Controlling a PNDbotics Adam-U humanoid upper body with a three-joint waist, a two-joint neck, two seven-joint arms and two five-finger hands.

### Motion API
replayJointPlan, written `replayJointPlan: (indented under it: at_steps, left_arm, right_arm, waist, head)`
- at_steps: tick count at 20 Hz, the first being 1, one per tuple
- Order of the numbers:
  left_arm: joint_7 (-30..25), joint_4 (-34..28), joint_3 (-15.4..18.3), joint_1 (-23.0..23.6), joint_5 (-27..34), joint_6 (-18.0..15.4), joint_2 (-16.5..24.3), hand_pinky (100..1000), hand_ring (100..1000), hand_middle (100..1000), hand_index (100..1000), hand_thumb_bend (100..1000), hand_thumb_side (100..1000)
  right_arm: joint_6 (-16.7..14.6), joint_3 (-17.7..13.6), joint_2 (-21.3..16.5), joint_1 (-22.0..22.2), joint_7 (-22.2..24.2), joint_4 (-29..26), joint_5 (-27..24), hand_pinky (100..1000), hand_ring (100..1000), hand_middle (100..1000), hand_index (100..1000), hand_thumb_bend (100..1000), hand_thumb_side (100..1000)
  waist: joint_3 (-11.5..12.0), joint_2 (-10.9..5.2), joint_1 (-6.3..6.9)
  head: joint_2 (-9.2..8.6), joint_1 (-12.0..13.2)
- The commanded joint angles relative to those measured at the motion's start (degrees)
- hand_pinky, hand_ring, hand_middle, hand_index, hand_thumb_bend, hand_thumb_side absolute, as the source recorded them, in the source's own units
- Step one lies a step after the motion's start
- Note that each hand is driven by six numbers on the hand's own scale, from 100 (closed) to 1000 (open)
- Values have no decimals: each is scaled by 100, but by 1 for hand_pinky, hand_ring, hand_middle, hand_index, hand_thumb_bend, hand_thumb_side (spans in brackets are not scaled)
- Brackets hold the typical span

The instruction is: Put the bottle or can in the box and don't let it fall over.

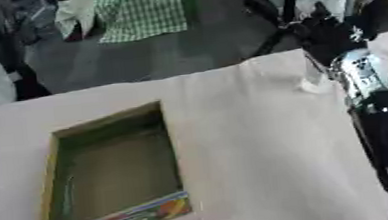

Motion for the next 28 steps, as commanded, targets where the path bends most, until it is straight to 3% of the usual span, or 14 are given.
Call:
replayJointPlan:
  at_steps: [1, 28]
  left_arm:
    - [-25, -111, 24, -64, -32, -8, 109, 829, 863, 803, 822, 824, 625]
    - [-43, -111, 11, -97, -46, -7, 101, 829, 863, 804, 822, 817, 625]
  right_arm:
    - [-27, -31, -162, -155, 46, -40, -3, 100, 100, 260, 966, 281, 897]
    - [-175, -44, -135, -296, 18, -117, 240, 100, 100, 260, 976, 290, 920]
  waist:
    - [22, -72, -6]
    - [83, 6, 12]
  head:
    - [-97, -32]
    - [-114, -102]
